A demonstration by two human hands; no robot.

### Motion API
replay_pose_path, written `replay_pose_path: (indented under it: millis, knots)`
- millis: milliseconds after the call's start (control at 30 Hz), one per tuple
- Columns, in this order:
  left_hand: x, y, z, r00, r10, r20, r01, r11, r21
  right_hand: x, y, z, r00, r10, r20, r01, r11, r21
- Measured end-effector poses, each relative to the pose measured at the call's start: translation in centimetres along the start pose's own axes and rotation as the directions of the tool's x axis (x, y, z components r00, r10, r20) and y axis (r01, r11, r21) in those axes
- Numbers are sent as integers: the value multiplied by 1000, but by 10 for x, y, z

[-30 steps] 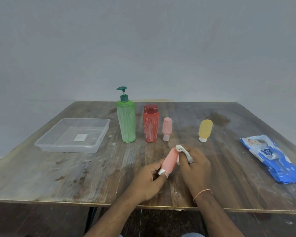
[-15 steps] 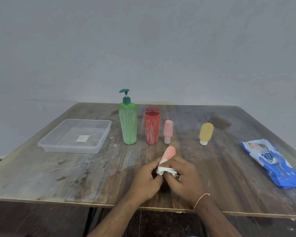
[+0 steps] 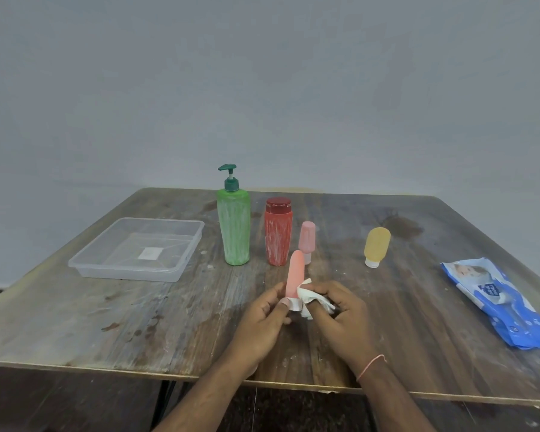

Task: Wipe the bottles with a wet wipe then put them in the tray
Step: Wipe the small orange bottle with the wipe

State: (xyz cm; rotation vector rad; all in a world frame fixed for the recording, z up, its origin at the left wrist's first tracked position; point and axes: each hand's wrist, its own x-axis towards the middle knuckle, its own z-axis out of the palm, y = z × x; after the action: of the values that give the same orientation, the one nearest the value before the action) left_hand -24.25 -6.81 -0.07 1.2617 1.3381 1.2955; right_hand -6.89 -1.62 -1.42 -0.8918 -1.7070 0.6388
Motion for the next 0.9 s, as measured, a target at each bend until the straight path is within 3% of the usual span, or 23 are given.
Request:
replay_pose_path:
  millis: [333,467,900]
  knots:
    - [2,-5,-1,997,-27,-77,19,995,-95,-2,-2,0,998,7,-59,-4,998,56]
    - [2,-5,0,994,-14,-104,10,999,-39,-4,1,-2,999,-8,-43,7,1000,-4]
    - [-1,0,-2,997,20,-71,-26,996,-86,-3,-1,0,996,-32,-78,18,985,-174]
